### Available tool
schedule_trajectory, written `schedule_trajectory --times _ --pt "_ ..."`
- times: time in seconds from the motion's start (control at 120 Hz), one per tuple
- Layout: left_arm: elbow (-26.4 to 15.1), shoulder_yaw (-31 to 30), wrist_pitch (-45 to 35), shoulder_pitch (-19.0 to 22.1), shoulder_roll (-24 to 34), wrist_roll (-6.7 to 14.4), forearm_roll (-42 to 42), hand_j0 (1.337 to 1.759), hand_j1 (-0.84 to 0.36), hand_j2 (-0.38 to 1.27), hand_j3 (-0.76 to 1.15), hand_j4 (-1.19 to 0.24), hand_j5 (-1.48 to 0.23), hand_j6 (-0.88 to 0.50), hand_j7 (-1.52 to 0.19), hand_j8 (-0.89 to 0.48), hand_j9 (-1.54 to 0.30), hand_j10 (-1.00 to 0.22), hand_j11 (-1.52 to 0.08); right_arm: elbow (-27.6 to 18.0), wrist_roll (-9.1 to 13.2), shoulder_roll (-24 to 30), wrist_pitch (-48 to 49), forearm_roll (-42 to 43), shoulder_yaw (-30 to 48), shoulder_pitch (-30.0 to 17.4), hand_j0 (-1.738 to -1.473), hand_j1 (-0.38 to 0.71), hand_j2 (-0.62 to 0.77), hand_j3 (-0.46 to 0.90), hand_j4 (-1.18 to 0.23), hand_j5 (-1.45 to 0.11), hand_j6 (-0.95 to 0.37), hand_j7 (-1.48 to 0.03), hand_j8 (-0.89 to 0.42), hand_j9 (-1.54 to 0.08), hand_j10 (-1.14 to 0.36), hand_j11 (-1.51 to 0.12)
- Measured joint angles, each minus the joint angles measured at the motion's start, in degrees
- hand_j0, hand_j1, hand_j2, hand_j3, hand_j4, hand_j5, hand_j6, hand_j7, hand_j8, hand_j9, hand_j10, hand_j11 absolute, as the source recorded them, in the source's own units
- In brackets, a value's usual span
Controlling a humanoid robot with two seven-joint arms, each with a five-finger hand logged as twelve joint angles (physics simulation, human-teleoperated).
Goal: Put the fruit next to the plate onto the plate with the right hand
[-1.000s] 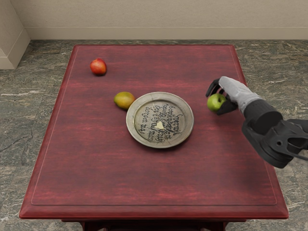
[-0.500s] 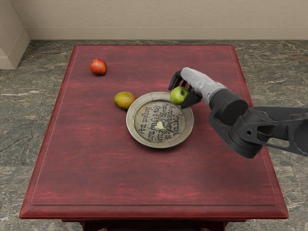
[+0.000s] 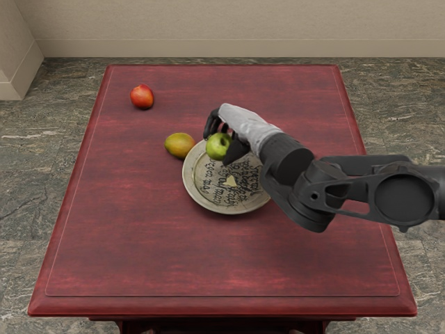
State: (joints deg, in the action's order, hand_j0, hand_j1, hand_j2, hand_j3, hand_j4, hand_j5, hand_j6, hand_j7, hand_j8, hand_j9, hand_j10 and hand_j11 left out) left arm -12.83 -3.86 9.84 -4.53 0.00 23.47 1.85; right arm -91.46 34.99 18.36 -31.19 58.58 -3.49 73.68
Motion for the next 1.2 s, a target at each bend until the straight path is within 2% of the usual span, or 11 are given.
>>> schedule_trajectory --times 0.067,0.15,0.283,0.358,0.442,0.533,0.633,0.742,0.817,0.9,1.2 --pt "0.00 0.00 0.00 0.00 0.00 0.00 0.00 1.658 0.34 0.00 0.00 -0.01 -0.01 -0.01 -0.01 -0.01 -0.01 -0.01 -0.01 0.02 0.00 -0.08 0.04 0.06 -0.01 0.03 -1.657 0.04 0.15 0.00 -0.45 -0.64 -0.32 -0.61 -0.31 -0.64 -0.44 -0.64" --pt "0.00 0.00 0.00 0.05 0.00 0.00 0.00 1.658 0.34 0.00 0.00 -0.01 -0.01 -0.01 -0.01 -0.01 -0.01 -0.01 -0.01 0.00 0.01 -0.13 0.06 -0.05 0.07 0.04 -1.657 -0.09 0.10 0.00 -0.30 -0.43 -0.22 -0.40 -0.20 -0.43 -0.30 -0.43" --pt "0.00 0.00 0.00 0.05 0.00 0.00 0.00 1.658 0.34 0.00 0.00 -0.01 -0.01 -0.01 -0.01 -0.01 -0.01 -0.01 -0.01 -1.14 0.01 0.07 1.11 -6.31 3.16 -0.44 -1.658 -0.22 0.05 0.00 -0.15 -0.22 -0.11 -0.21 -0.11 -0.22 -0.15 -0.22" --pt "0.00 -0.01 0.00 0.05 0.00 0.00 0.00 1.658 0.34 0.00 0.00 -0.01 -0.01 -0.01 -0.01 -0.01 -0.01 -0.01 -0.01 -3.10 0.01 0.81 6.09 -14.42 10.38 -2.98 -1.658 -0.26 0.04 0.00 -0.11 -0.15 -0.08 -0.15 -0.07 -0.15 -0.11 -0.15" --pt "0.00 -0.01 0.00 0.05 0.00 0.00 0.00 1.658 0.34 0.00 0.00 -0.01 -0.01 -0.01 -0.01 -0.01 -0.01 -0.01 -0.01 -4.20 0.01 3.25 20.58 -27.03 25.63 -9.20 -1.658 -0.29 0.03 0.00 -0.07 -0.10 -0.05 -0.10 -0.05 -0.10 -0.07 -0.10" --pt "0.00 -0.01 0.00 -0.01 0.00 0.00 0.00 1.658 0.34 0.00 0.00 -0.01 -0.01 -0.01 -0.01 -0.01 -0.01 -0.01 -0.01 -3.13 0.01 10.05 37.08 -43.53 38.60 -15.92 -1.658 -0.31 0.02 0.00 -0.05 -0.07 -0.03 -0.06 -0.03 -0.07 -0.05 -0.07" --pt "0.00 -0.01 0.00 -0.04 0.00 0.00 0.00 1.658 0.34 0.00 0.00 -0.01 -0.01 -0.01 -0.01 -0.01 -0.01 -0.01 -0.01 -0.64 0.01 17.33 53.72 -58.46 43.34 -23.15 -1.658 -0.33 0.01 0.00 -0.03 -0.04 -0.02 -0.04 -0.02 -0.04 -0.03 -0.04" --pt "0.00 0.00 0.00 -0.04 0.00 0.00 0.00 1.658 0.34 0.00 0.00 -0.01 -0.01 -0.01 -0.01 -0.01 -0.01 -0.01 -0.01 0.30 0.01 27.41 61.79 -71.72 43.30 -28.19 -1.658 -0.34 0.01 0.00 -0.02 -0.02 -0.01 -0.02 -0.01 -0.02 -0.02 -0.02" --pt "-0.01 0.03 0.01 0.02 0.00 0.00 -0.01 1.658 0.34 0.00 0.00 -0.01 -0.01 -0.01 -0.01 -0.01 -0.01 -0.01 -0.01 0.51 0.01 32.22 64.06 -75.92 43.03 -29.20 -1.658 -0.34 0.00 0.00 -0.01 -0.02 -0.01 -0.02 -0.01 -0.02 -0.01 -0.02" --pt "-0.13 0.06 0.02 0.02 0.00 0.00 -0.03 1.658 0.34 0.00 0.00 -0.01 -0.01 -0.01 -0.01 -0.01 -0.01 -0.01 -0.01 0.57 0.01 35.06 65.24 -78.10 42.75 -29.70 -1.658 -0.34 0.00 0.00 -0.01 -0.01 0.00 -0.01 0.00 -0.01 -0.01 -0.01" --pt "0.31 0.16 0.00 2.01 0.00 0.00 -0.07 1.658 0.34 0.00 0.00 -0.01 -0.01 -0.01 -0.01 -0.01 -0.01 -0.01 -0.01 2.98 0.01 44.71 66.18 -79.70 42.44 -32.11 -1.658 -0.35 0.00 0.00 0.00 0.00 0.00 0.00 0.00 0.00 0.00 0.00"
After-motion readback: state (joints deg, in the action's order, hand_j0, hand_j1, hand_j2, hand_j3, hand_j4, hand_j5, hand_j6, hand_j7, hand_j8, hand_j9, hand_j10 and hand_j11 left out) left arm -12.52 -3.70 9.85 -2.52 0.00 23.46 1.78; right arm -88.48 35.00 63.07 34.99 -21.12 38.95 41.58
